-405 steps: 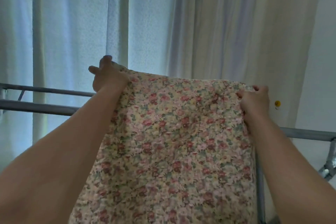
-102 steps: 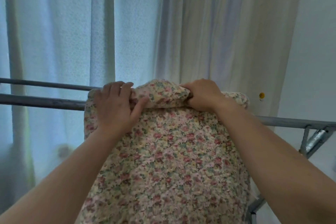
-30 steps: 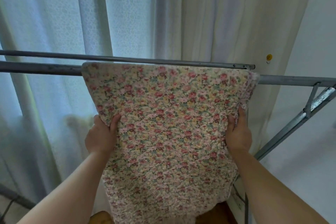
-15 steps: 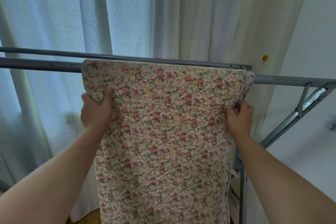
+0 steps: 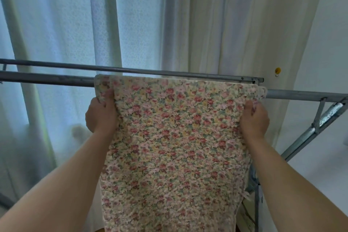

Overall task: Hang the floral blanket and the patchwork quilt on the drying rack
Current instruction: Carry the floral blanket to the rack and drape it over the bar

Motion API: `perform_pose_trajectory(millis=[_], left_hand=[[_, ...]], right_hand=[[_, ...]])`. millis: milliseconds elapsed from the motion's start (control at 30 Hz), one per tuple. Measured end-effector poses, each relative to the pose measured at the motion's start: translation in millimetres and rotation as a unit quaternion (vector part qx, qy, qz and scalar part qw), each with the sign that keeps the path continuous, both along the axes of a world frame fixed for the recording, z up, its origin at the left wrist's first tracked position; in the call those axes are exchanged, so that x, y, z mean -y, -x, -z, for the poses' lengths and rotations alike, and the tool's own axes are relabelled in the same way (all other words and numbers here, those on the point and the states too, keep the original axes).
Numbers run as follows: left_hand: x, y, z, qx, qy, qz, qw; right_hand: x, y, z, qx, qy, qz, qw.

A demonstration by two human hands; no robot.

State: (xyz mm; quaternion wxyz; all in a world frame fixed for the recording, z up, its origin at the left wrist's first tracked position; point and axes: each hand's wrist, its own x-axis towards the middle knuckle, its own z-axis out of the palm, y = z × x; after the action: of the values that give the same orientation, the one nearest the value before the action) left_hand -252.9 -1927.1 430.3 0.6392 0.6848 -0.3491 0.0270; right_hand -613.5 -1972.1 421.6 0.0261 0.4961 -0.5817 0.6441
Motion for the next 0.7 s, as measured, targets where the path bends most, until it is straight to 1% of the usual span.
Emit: perform_pose_trajectory(millis=[100, 233, 367, 500, 600, 700], left_hand=[[-1.4, -1.5, 14.3, 0.02, -0.011, -0.001, 1.0], [-1.8, -1.3, 30.1, 0.026, -0.032, 0.002, 0.999], [-2.7, 0.4, 56.0, 0.036, -0.063, 0.007, 0.997], [-5.9, -0.5, 82.9, 0.049, -0.118, 0.009, 0.992], [-7.5, -1.1, 89.9, 0.039, -0.135, 0.033, 0.989], [-7.5, -5.4, 73.4, 0.013, -0.114, 0.058, 0.992]], right_hand=[[0.5, 2.8, 15.6, -0.015, -0.009, -0.003, 1.0], [-0.6, 5.2, 32.2, -0.021, -0.031, -0.008, 0.999], [-4.6, 11.3, 51.5, -0.031, -0.075, -0.012, 0.997], [-13.1, 15.0, 68.1, -0.052, -0.121, -0.02, 0.991], [-16.3, 19.0, 71.0, -0.041, -0.148, -0.045, 0.987], [-18.4, 25.3, 58.9, 0.003, -0.129, -0.065, 0.99]])
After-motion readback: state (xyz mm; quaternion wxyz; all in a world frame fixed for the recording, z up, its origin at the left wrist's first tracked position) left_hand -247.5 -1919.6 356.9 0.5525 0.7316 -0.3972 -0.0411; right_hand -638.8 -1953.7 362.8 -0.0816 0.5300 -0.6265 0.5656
